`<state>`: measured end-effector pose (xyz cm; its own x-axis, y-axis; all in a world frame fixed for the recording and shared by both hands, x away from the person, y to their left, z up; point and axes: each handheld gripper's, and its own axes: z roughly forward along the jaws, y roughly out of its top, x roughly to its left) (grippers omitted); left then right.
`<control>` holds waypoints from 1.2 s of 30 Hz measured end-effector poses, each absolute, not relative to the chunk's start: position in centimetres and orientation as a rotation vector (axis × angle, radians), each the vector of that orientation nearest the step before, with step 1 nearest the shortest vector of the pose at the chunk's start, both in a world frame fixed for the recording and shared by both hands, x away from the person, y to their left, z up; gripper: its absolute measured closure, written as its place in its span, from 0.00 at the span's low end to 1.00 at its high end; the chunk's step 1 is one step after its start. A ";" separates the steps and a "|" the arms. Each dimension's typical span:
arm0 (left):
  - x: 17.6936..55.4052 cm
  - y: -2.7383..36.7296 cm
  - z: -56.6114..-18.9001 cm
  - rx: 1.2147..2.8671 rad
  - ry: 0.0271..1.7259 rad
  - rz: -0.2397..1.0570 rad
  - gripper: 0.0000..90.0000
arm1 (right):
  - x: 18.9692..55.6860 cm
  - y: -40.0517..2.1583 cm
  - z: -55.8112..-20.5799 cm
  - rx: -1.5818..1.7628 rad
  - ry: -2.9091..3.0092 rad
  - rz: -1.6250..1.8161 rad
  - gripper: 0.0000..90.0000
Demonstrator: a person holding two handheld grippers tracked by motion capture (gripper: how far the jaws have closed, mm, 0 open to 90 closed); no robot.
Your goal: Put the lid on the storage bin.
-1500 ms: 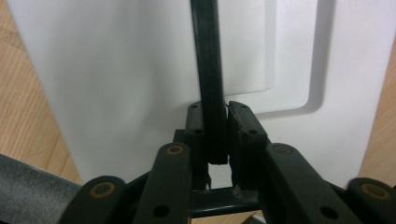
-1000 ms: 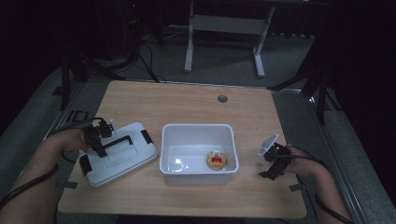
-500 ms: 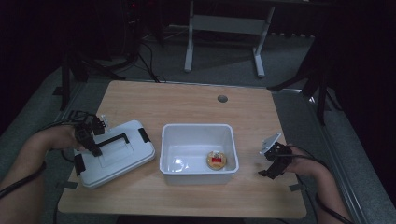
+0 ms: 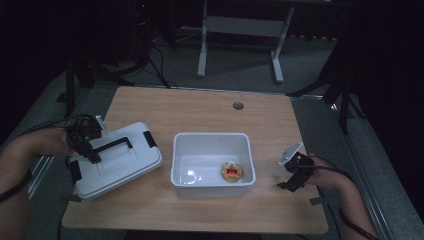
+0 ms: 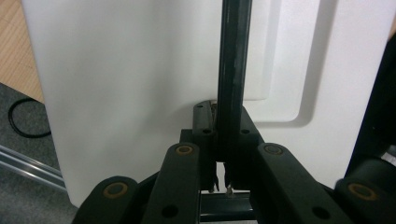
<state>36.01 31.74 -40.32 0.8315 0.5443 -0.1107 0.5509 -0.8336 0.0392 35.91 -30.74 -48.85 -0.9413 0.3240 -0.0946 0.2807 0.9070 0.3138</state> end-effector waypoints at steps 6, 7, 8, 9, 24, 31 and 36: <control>35.7 31.6 -38.5 2.935 0.863 -0.118 0.93 | 35.9 -30.7 -48.8 0.463 2.928 0.451 0.14; 35.7 31.6 -38.3 2.937 0.857 -0.122 0.93 | 35.9 -30.7 -48.8 0.459 2.928 0.449 0.14; 35.7 31.6 -38.3 2.937 0.857 -0.122 0.93 | 35.9 -30.7 -48.8 0.459 2.928 0.449 0.14; 35.6 31.5 -38.1 2.942 0.852 -0.112 0.93 | 35.9 -30.6 -48.7 0.459 2.933 0.448 0.14; 35.4 30.1 -35.6 2.938 0.788 -0.072 0.93 | 35.8 -30.6 -48.7 0.450 2.938 0.456 0.14; 35.6 29.2 -34.6 2.949 0.758 -0.060 0.93 | 35.8 -30.7 -48.6 0.446 2.938 0.458 0.14; 35.8 27.7 -33.8 2.943 0.704 -0.058 0.93 | 35.7 -30.7 -48.7 0.449 2.940 0.466 0.14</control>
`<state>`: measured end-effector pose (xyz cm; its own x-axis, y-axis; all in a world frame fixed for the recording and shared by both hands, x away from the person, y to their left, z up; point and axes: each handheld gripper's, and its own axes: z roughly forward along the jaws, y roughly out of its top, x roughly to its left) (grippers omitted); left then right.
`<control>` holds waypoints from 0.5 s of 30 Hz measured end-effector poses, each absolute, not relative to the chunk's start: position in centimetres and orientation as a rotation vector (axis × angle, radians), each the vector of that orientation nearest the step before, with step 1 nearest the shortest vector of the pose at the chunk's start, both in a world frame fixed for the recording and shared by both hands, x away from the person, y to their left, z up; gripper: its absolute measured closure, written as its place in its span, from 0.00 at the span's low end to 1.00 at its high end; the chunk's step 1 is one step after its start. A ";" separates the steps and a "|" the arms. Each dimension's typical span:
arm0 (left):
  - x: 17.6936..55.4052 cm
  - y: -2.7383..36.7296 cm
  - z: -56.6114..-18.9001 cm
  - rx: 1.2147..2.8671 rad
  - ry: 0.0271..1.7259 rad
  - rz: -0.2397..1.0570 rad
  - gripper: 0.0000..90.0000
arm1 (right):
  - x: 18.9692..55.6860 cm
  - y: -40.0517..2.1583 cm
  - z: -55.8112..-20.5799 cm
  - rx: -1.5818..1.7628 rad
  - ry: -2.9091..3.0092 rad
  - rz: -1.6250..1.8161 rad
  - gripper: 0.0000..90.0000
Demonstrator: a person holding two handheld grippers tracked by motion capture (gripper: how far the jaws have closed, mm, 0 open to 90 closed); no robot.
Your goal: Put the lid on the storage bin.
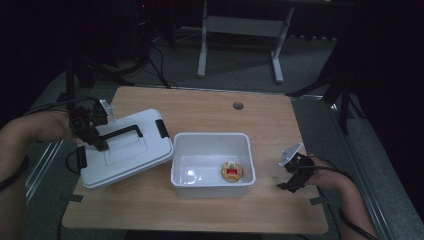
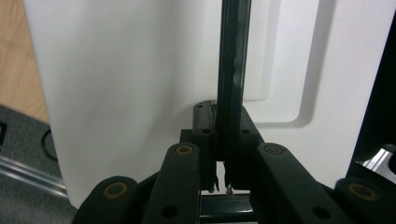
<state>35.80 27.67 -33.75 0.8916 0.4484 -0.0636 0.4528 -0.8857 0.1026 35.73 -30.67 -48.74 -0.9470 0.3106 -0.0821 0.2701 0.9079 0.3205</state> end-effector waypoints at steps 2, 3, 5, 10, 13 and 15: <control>35.9 27.1 -33.6 2.946 0.686 -0.061 0.93 | 35.7 -30.7 -48.8 0.446 2.939 0.461 0.14; 36.0 26.7 -33.5 2.946 0.679 -0.062 0.93 | 35.7 -30.7 -48.8 0.447 2.938 0.464 0.14; 36.2 26.1 -33.3 2.937 0.660 -0.070 0.93 | 35.7 -30.6 -48.8 0.451 2.939 0.468 0.14; 36.6 24.5 -33.3 2.954 0.614 -0.072 0.93 | 35.7 -30.5 -48.7 0.440 2.937 0.471 0.14; 36.9 23.5 -33.3 2.951 0.586 -0.080 0.93 | 35.7 -30.6 -48.7 0.444 2.934 0.476 0.14; 37.1 22.9 -33.3 2.950 0.572 -0.092 0.93 | 35.7 -30.6 -48.8 0.448 2.934 0.478 0.14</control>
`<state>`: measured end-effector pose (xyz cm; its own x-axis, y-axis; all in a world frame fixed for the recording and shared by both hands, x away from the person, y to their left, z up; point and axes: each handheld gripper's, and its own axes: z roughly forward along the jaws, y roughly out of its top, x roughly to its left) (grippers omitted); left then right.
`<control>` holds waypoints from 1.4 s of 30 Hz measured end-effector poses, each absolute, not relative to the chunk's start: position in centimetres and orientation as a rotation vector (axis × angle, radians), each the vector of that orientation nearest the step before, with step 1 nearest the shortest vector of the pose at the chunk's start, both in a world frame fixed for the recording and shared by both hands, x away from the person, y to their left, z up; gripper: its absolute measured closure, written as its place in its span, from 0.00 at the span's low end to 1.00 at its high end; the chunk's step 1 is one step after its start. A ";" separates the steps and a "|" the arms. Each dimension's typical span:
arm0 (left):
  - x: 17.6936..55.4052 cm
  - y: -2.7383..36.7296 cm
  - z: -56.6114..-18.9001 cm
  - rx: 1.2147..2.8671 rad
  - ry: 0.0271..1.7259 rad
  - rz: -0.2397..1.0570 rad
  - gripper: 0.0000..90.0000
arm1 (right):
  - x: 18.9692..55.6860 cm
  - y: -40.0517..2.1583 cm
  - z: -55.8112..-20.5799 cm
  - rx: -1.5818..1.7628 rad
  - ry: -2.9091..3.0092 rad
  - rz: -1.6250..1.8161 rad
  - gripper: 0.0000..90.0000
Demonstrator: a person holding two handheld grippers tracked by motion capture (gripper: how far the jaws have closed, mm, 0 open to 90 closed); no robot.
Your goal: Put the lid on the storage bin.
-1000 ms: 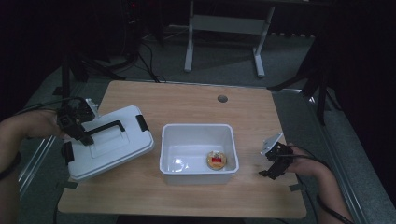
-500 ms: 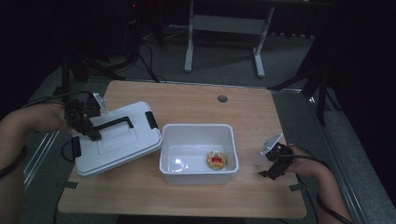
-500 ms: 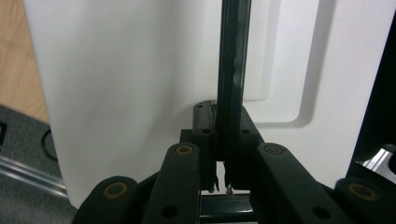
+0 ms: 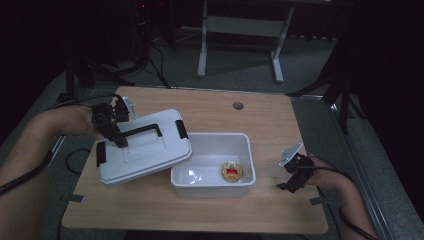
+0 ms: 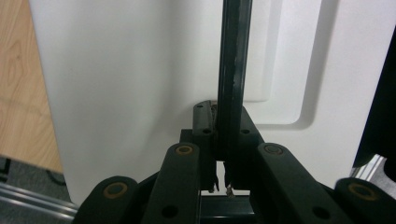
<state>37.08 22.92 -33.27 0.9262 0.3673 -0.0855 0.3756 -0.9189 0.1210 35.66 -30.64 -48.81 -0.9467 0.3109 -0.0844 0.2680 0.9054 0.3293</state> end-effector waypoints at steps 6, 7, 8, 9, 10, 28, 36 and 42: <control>37.5 21.0 -33.0 2.962 0.526 -0.094 0.93 | 35.6 -30.6 -49.0 0.447 2.938 0.479 0.14; 37.6 20.6 -33.0 2.966 0.519 -0.093 0.93 | 35.7 -30.6 -49.0 0.447 2.937 0.477 0.14; 37.6 20.6 -33.0 2.966 0.519 -0.093 0.93 | 35.7 -30.6 -49.0 0.447 2.937 0.477 0.14; 37.7 19.9 -32.9 2.971 0.501 -0.095 0.93 | 35.6 -30.5 -49.0 0.442 2.938 0.483 0.14; 37.8 19.7 -32.9 2.972 0.494 -0.099 0.93 | 35.6 -30.5 -49.0 0.439 2.936 0.485 0.14; 38.9 13.5 -33.2 3.026 0.354 -0.115 0.93 | 35.4 -30.9 -48.9 0.448 2.923 0.497 0.14; 39.1 10.7 -33.1 3.024 0.286 -0.123 0.93 | 35.1 -31.2 -48.9 0.455 2.924 0.489 0.14; 39.2 8.8 -33.1 3.037 0.249 -0.122 0.93 | 35.1 -31.3 -48.7 0.455 2.920 0.497 0.14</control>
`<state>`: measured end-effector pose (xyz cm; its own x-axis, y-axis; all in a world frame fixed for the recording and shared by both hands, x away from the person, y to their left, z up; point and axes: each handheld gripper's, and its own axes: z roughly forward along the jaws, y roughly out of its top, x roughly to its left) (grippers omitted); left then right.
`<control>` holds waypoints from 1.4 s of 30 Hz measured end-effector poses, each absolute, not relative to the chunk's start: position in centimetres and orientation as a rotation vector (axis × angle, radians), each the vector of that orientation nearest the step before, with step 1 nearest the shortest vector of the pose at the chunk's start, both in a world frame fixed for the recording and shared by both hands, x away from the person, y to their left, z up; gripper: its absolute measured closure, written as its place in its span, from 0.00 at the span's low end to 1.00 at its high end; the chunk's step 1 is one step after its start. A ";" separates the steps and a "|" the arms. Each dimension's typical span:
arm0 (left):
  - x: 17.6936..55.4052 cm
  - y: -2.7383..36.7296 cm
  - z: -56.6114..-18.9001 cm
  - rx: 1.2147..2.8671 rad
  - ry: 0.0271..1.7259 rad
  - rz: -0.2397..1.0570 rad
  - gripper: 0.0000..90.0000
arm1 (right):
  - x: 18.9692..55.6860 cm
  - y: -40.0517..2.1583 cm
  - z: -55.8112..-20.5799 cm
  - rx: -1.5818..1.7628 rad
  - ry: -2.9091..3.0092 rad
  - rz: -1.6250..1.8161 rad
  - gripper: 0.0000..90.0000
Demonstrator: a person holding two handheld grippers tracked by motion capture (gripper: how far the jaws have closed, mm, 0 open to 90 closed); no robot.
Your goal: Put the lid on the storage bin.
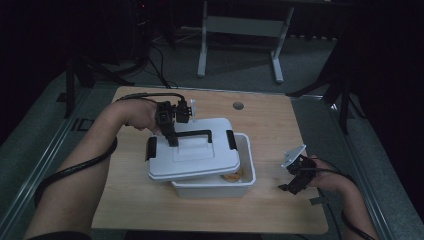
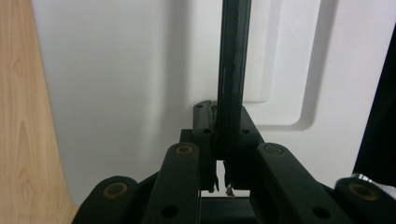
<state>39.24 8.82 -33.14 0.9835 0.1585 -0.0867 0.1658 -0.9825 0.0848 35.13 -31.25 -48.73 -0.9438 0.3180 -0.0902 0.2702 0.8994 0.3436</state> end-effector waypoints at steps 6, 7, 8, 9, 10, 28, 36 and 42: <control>39.4 6.6 -33.4 3.055 0.198 -0.132 0.93 | 35.1 -31.3 -48.8 0.453 2.922 0.491 0.14; 39.4 5.9 -33.6 3.060 0.185 -0.130 0.93 | 35.0 -31.4 -48.8 0.449 2.923 0.490 0.14; 39.5 5.5 -33.7 3.060 0.180 -0.134 0.93 | 35.0 -31.4 -48.8 0.448 2.923 0.488 0.14; 39.5 5.2 -33.8 3.059 0.166 -0.139 0.93 | 35.0 -31.4 -48.8 0.451 2.924 0.491 0.14; 39.6 4.9 -33.9 3.054 0.164 -0.144 0.93 | 35.0 -31.4 -48.8 0.452 2.922 0.490 0.14; 40.1 3.0 -36.1 3.081 0.125 -0.195 0.93 | 34.9 -31.9 -49.2 0.460 2.926 0.496 0.14; 40.2 2.6 -36.8 3.096 0.138 -0.217 0.93 | 35.0 -31.9 -49.4 0.467 2.928 0.490 0.14; 40.3 2.6 -37.2 3.096 0.138 -0.231 0.93 | 35.1 -31.8 -49.3 0.467 2.926 0.501 0.14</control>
<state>40.33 2.56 -37.16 0.9850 0.0862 -0.1496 0.0913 -0.9954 0.0275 35.05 -31.79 -49.25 -0.9425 0.3242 -0.0811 0.2787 0.8965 0.3446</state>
